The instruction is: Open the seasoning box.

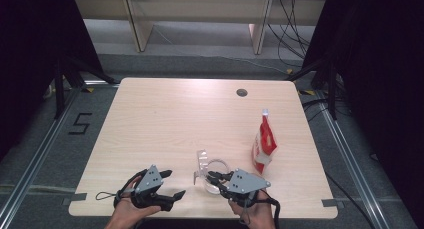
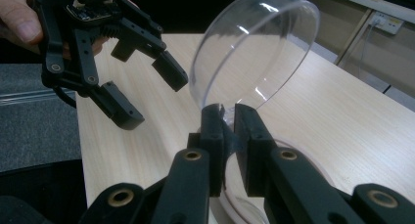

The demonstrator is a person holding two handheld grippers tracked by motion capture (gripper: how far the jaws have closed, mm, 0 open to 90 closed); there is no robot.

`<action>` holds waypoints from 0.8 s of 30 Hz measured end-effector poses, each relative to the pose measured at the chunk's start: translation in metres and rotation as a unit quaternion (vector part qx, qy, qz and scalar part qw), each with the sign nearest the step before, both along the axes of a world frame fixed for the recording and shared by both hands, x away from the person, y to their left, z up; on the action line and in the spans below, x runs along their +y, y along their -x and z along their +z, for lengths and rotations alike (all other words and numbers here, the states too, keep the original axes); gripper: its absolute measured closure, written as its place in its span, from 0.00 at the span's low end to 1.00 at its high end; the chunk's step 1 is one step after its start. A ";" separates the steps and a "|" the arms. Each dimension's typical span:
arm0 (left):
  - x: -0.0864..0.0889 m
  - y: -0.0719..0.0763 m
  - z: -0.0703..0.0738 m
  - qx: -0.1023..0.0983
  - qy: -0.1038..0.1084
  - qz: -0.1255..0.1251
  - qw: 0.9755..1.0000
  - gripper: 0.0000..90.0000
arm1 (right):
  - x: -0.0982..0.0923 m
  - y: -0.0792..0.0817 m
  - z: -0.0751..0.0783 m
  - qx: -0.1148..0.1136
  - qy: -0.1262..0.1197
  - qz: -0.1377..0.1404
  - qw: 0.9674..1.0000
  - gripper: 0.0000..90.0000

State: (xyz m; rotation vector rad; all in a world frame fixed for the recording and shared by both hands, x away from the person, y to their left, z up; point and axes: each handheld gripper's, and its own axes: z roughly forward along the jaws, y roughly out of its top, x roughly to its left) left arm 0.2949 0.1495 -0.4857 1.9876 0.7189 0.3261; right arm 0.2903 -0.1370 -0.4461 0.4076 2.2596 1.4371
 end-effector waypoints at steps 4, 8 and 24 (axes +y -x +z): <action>0.000 0.000 0.000 -0.002 0.000 -0.002 1.000 0.23 | 0.001 0.000 -0.001 0.001 0.002 0.003 1.000 0.92; 0.002 -0.001 0.001 -0.002 -0.018 -0.005 1.000 0.23 | -0.002 0.000 0.000 0.000 -0.003 -0.003 1.000 0.92; 0.002 -0.001 0.002 -0.008 -0.011 -0.002 1.000 0.24 | -0.059 0.010 0.003 0.001 -0.029 -0.095 0.995 0.68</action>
